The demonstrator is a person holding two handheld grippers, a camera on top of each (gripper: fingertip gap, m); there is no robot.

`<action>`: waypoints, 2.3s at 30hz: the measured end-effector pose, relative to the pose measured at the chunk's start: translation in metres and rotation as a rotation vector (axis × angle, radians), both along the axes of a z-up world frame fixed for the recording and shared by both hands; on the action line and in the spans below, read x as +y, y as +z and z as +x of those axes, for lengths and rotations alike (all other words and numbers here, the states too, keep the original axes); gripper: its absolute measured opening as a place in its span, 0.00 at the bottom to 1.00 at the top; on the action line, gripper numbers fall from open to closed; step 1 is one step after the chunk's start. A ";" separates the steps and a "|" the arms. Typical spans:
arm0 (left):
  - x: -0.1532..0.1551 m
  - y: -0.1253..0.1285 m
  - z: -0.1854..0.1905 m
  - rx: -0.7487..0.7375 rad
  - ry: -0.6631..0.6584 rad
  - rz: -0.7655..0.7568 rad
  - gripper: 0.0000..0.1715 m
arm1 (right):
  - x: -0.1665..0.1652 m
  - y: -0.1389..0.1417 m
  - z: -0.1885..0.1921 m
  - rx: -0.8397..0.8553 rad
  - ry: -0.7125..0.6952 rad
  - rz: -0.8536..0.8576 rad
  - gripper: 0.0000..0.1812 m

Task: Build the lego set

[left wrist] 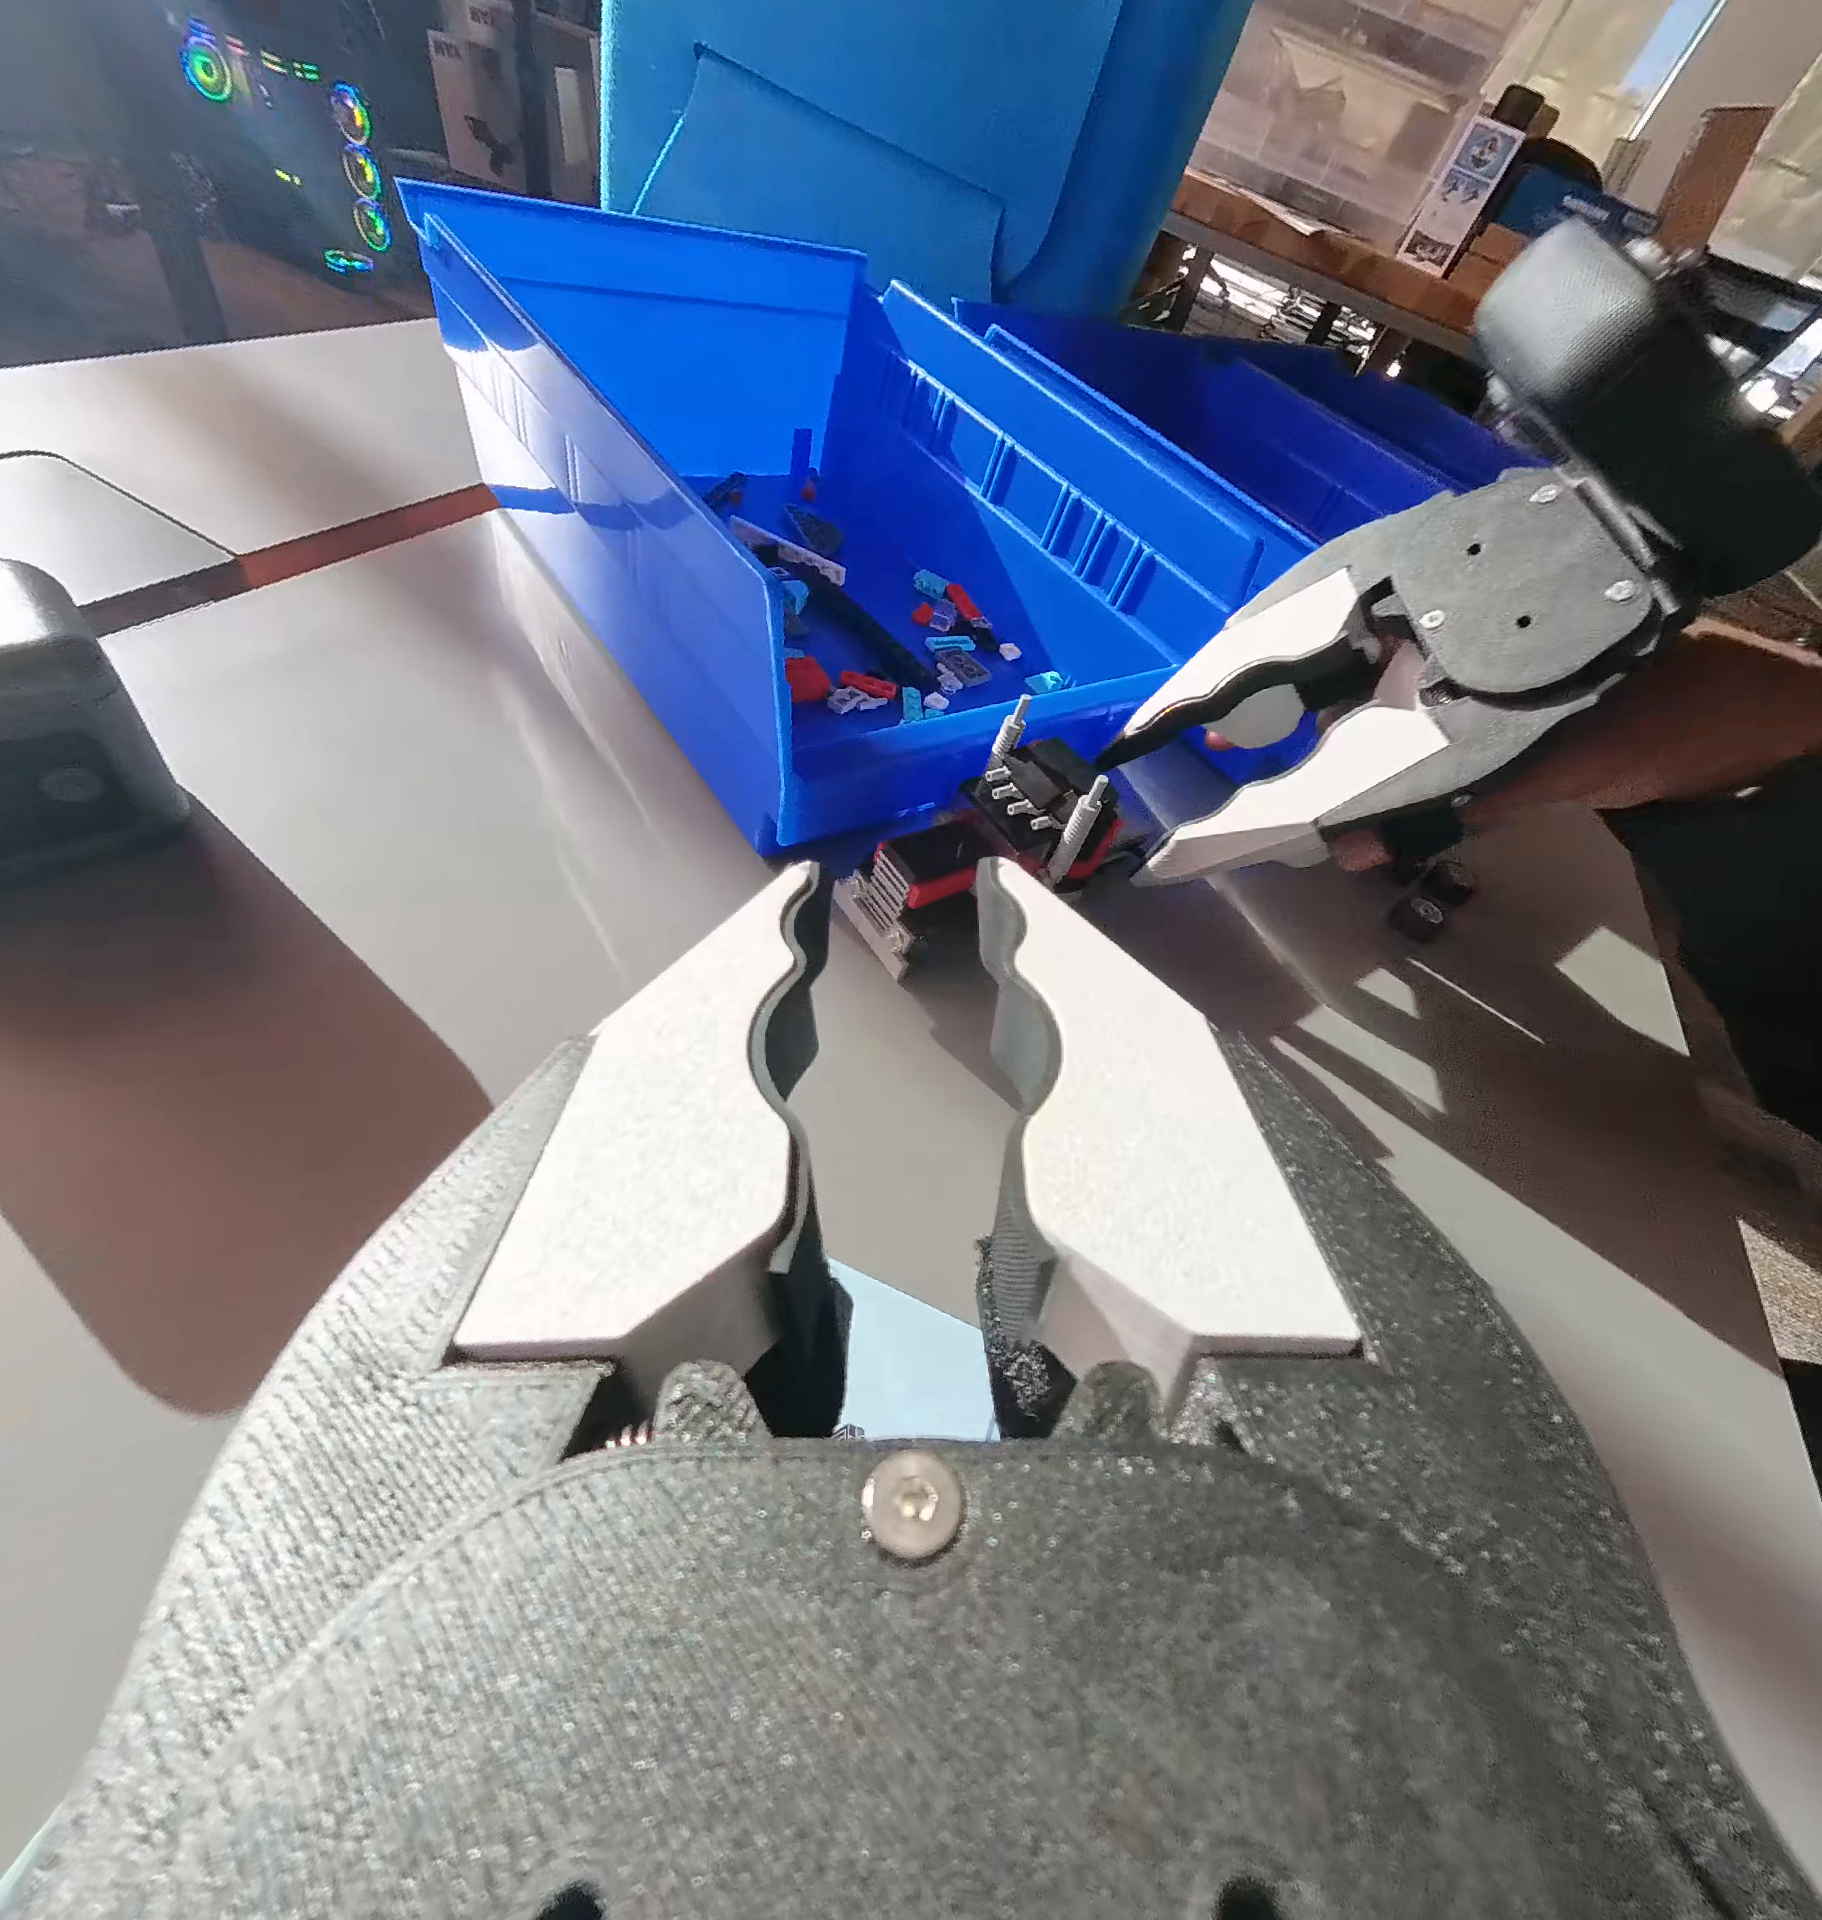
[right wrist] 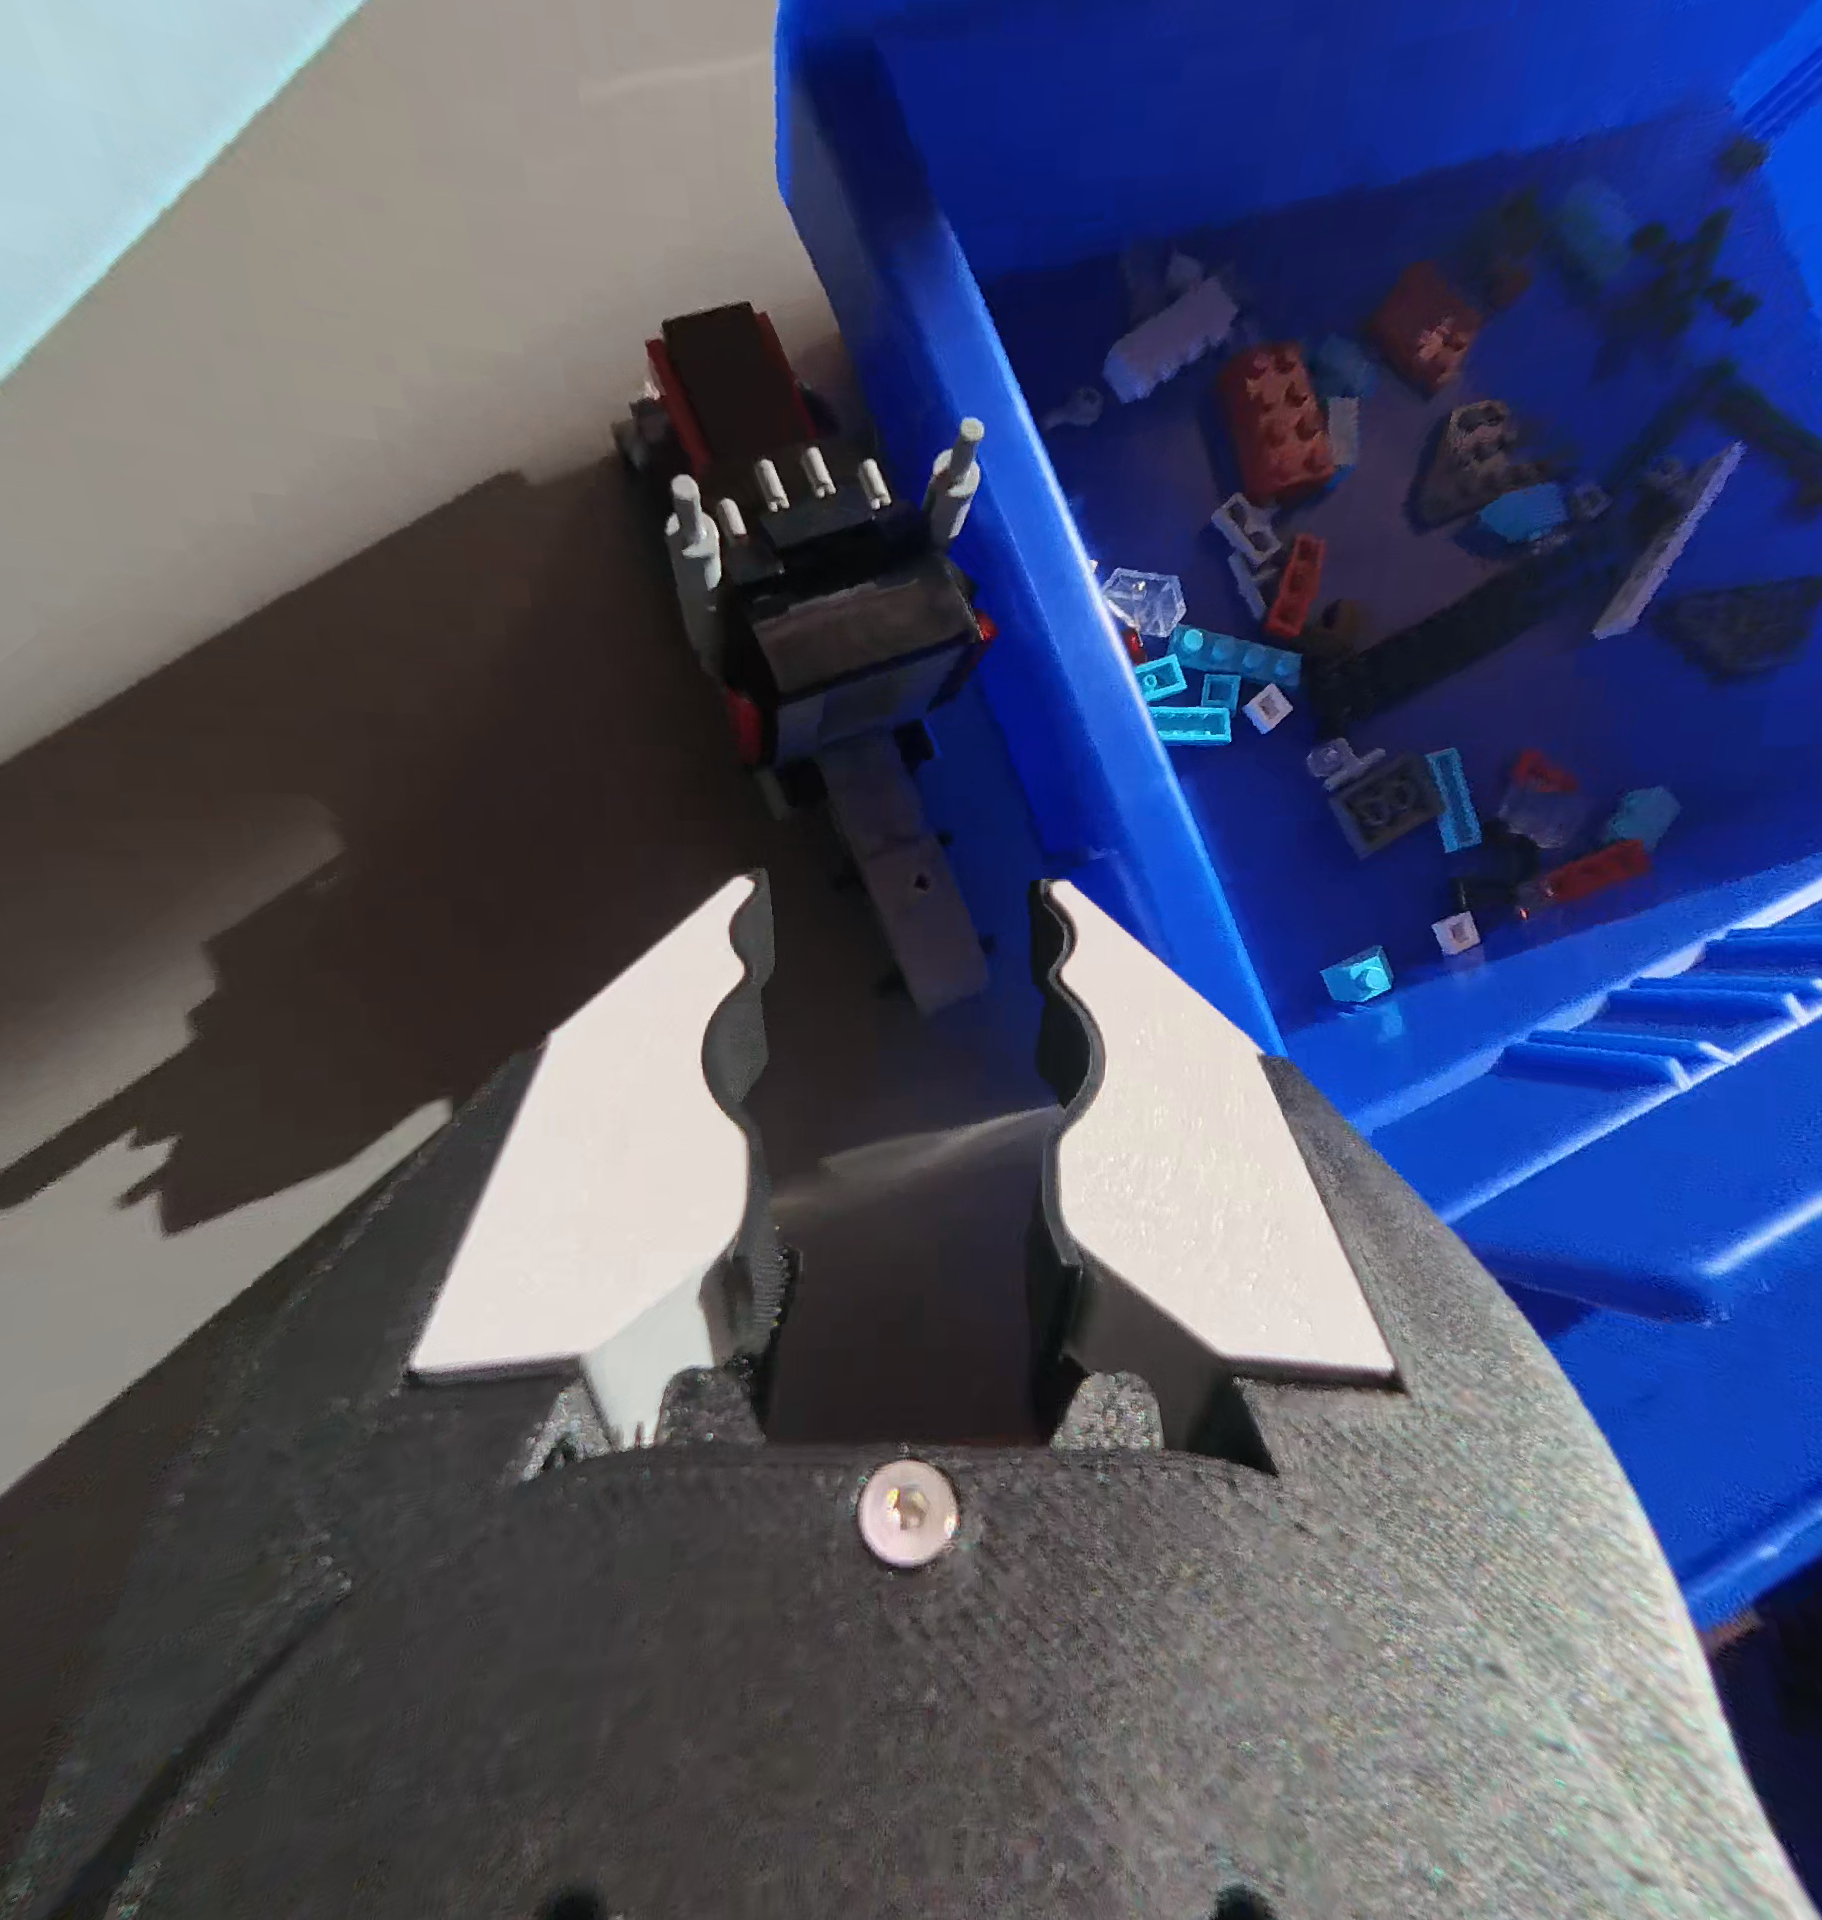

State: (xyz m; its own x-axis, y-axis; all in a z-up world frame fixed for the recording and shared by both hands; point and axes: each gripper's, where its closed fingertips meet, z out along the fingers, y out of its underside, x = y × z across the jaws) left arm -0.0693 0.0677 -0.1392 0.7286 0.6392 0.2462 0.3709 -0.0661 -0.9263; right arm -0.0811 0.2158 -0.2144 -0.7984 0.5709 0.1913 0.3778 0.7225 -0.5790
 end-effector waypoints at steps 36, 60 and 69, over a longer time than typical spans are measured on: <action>0.020 -0.019 0.016 -0.323 -0.111 0.179 0.17 | -0.029 0.001 0.037 -0.293 0.005 -0.392 0.10; 0.086 0.029 0.053 -0.418 -0.380 0.648 0.40 | -0.065 0.093 0.084 -0.494 -0.015 -1.183 0.10; 0.090 0.045 0.058 -0.377 -0.423 0.763 0.44 | -0.075 0.098 0.094 -0.515 0.053 -1.212 0.10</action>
State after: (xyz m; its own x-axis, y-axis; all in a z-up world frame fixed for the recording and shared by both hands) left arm -0.0114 0.1572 -0.0938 0.6505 -0.0903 0.7541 0.7379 0.3105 -0.5993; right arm 0.0132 0.1403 -0.1159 -0.6520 0.1301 -0.7469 0.7359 -0.1286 -0.6648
